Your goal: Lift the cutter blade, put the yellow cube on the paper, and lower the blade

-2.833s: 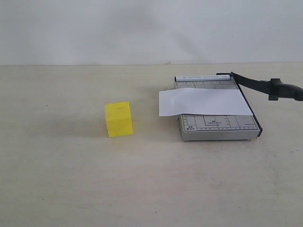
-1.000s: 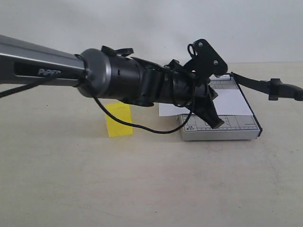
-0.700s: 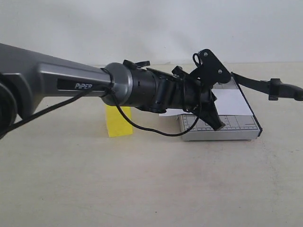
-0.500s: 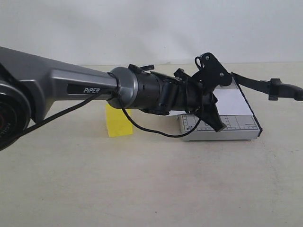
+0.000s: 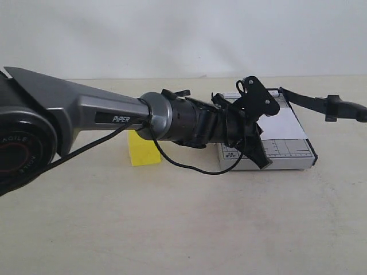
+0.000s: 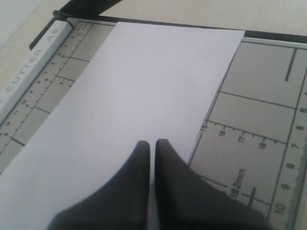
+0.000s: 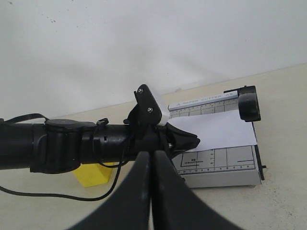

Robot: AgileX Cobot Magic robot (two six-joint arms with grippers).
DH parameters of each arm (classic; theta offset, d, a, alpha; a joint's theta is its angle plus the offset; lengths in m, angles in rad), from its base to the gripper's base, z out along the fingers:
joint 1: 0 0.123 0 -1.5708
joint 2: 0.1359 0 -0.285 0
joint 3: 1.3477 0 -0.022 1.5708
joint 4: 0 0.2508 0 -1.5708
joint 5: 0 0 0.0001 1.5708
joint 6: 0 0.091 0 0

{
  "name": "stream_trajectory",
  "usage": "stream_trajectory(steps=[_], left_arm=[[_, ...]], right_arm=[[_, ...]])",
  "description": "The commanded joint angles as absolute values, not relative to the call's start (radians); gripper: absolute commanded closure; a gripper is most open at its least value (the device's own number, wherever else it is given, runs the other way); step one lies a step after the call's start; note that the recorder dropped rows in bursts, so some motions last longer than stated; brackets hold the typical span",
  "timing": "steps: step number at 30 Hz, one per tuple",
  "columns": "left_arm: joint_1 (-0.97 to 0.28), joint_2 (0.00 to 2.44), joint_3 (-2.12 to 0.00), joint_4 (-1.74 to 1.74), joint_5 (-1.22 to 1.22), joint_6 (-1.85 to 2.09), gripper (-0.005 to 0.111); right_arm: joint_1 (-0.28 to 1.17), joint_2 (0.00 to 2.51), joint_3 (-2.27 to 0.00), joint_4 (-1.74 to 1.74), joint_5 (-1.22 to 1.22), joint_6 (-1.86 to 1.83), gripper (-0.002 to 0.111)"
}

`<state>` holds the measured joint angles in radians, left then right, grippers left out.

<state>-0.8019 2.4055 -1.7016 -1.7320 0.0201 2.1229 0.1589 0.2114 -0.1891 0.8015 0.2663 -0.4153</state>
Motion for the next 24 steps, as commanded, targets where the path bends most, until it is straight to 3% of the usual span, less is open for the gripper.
stream_trajectory(steps=[1, 24], left_arm=[[-0.802, 2.426, -1.699, -1.744, 0.043, 2.125, 0.102], [-0.819, 2.500, -1.821, -1.744, 0.089, 2.071, 0.102]], right_arm=[[0.160, 0.207, -0.186, 0.799, 0.262, -0.420, 0.108], [0.160, 0.207, -0.186, 0.799, 0.262, -0.420, 0.108]])
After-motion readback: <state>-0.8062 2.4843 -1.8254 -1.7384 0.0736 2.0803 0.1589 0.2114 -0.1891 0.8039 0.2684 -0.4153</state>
